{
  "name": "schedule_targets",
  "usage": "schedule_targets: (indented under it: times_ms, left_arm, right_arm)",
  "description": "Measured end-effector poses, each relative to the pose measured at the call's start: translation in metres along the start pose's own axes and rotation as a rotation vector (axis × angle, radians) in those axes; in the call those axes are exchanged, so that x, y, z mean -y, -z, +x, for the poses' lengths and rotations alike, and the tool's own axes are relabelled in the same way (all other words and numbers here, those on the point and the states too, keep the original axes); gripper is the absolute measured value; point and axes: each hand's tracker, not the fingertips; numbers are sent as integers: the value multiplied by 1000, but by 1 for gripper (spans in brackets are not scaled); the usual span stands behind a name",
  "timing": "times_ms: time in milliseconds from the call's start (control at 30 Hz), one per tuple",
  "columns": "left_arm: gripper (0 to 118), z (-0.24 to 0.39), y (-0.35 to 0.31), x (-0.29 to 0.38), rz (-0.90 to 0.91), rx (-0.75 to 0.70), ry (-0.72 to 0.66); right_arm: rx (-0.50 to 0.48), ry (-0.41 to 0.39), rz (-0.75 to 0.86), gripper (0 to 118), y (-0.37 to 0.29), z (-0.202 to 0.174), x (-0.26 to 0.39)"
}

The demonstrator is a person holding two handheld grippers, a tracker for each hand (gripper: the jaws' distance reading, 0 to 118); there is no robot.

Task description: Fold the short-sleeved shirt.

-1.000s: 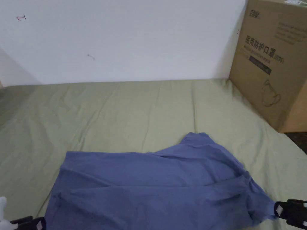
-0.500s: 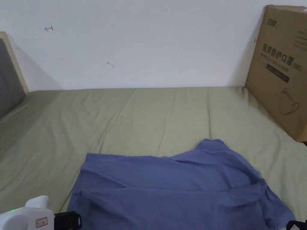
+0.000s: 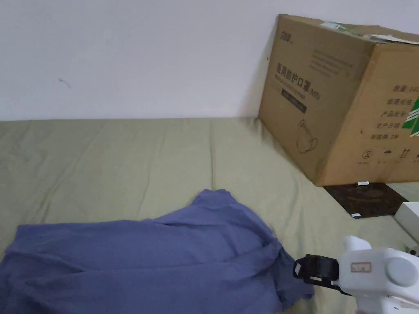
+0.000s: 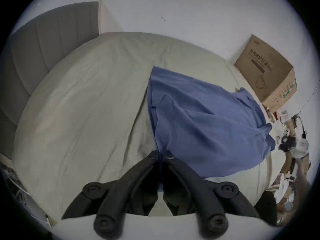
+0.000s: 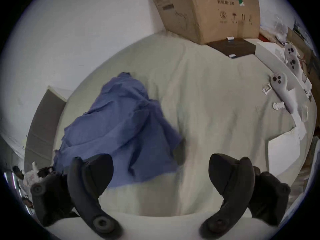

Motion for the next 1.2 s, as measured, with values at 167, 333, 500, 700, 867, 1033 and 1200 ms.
schedule_targets:
  times_ms: [167,333,500,700,867,1033,1200]
  left_arm:
    - [2,6,-2,-2,-22,1,-19]
    - [2,12,4,2,-45,-16,-6]
    - [2,-6,-9,-8,-43,31,-25]
    - [2,-5,-49,24,-79,54,43]
    - [2,-21,-51,72,-205,92,5]
    - [76,-27,-38,92,-234,32,1]
    - [87,-24,-56,72,-155,46,-26]
  right_arm:
    - [12,105,-131,67,52,17,-11]
    - [-60,65,-151,3,38,20,1]
    - [-61,26,-98,3,-19,38,1]
    - [-81,17,-92,3,-76,55,41]
    - [-37,9,-161,3,-78,75,94]
    - [65,48,-172,90,-68,61,114]
    - [141,-148,-90,101,-79,31,91]
